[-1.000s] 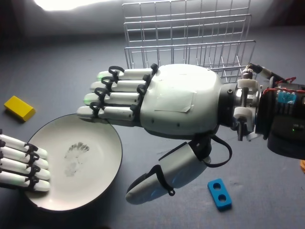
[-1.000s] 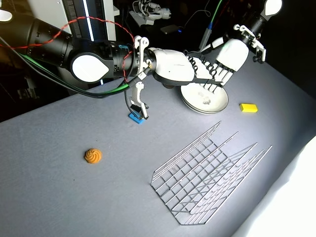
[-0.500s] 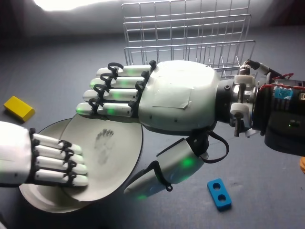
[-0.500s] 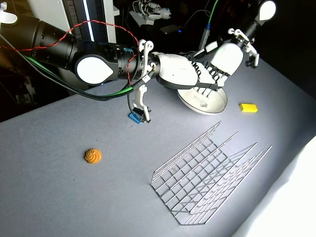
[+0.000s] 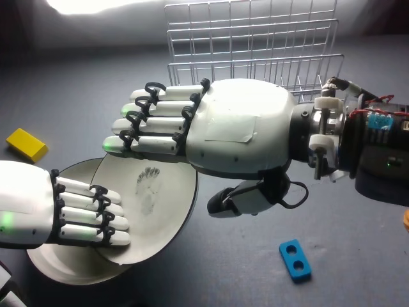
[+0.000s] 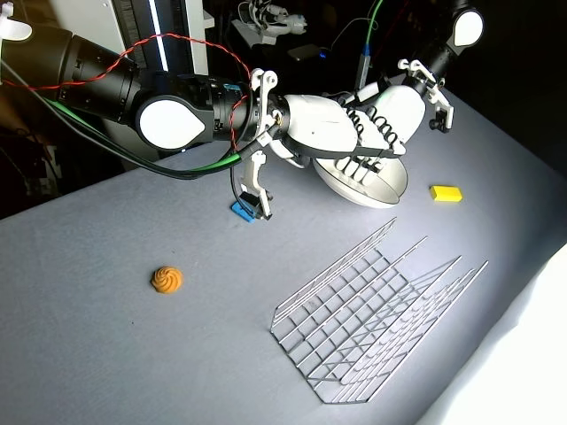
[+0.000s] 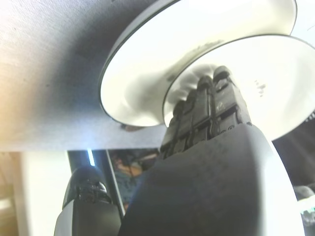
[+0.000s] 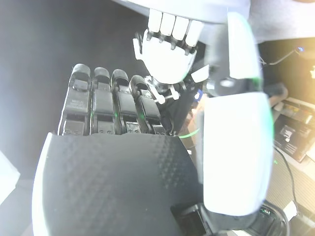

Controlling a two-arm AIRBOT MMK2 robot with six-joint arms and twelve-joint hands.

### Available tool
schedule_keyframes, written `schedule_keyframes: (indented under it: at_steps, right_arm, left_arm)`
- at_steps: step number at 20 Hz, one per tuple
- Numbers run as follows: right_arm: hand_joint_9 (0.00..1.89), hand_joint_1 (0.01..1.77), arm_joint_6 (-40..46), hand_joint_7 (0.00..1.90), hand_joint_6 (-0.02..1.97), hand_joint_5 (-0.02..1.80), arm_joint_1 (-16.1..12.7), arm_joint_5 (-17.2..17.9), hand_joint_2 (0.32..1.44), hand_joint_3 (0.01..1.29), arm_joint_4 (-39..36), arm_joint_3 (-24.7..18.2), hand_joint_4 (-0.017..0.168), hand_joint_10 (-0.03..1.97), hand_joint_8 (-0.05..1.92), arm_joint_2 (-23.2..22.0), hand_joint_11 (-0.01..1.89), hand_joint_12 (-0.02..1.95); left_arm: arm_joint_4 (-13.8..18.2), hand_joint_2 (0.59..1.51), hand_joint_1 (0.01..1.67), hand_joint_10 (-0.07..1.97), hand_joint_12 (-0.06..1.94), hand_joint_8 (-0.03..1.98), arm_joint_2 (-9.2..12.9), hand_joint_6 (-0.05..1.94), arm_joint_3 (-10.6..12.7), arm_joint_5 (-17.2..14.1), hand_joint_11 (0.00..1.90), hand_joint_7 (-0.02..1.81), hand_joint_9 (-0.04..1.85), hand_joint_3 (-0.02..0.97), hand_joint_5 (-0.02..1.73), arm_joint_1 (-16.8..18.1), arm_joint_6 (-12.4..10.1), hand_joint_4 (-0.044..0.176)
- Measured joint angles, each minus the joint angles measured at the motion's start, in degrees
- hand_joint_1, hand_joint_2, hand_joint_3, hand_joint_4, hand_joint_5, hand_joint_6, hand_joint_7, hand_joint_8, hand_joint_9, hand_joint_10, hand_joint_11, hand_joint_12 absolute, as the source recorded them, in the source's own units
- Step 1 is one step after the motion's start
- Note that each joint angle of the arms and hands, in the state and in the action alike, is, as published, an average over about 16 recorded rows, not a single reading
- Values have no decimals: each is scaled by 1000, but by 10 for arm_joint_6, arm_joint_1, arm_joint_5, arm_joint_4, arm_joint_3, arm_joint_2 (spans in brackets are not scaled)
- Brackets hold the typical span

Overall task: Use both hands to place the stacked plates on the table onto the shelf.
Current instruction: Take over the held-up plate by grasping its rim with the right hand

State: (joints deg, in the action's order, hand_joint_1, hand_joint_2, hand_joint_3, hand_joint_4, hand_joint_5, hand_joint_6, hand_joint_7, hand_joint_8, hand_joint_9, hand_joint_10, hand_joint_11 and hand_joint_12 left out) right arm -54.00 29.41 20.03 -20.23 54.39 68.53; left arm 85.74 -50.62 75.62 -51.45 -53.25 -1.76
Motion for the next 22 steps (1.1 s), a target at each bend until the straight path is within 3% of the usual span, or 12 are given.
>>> schedule_keyframes:
  at_steps: [3, 6, 13, 22]
  right_arm:
    - [20, 1051, -8, 21, 21, 22, 1, -9, 969, 32, 1, 0, 1, 8, 13, -2, 27, 19]
    - [20, 1140, -20, 21, 21, 27, 2, -19, 975, 32, 1, 3, 1, 8, 12, -1, 27, 67]
    - [23, 1182, -59, 22, 21, 47, 10, -40, 985, 32, 1, 32, 2, 8, 13, 27, 23, 200]
    - [81, 1160, -98, 80, 21, 118, 16, -51, 993, 32, 2, 94, 2, 8, 13, 105, 16, 448]
  left_arm:
    - [-2, 1014, 22, 5, -17, -20, -1, -23, 0, 0, 16, -11, 18, 8, -1, -1, 0, -4]
    - [-5, 1015, 22, 6, -17, -20, -1, -23, 0, 0, 16, -12, 17, 9, -1, -2, 0, -4]
    - [-9, 1016, 23, 7, -17, -19, -2, -23, 3, -1, 16, -12, 14, 8, -2, -3, 0, -4]
    - [-12, 1017, 23, 3, -18, -19, -5, -23, 7, -3, 16, -12, 11, 9, -2, -4, 0, -4]
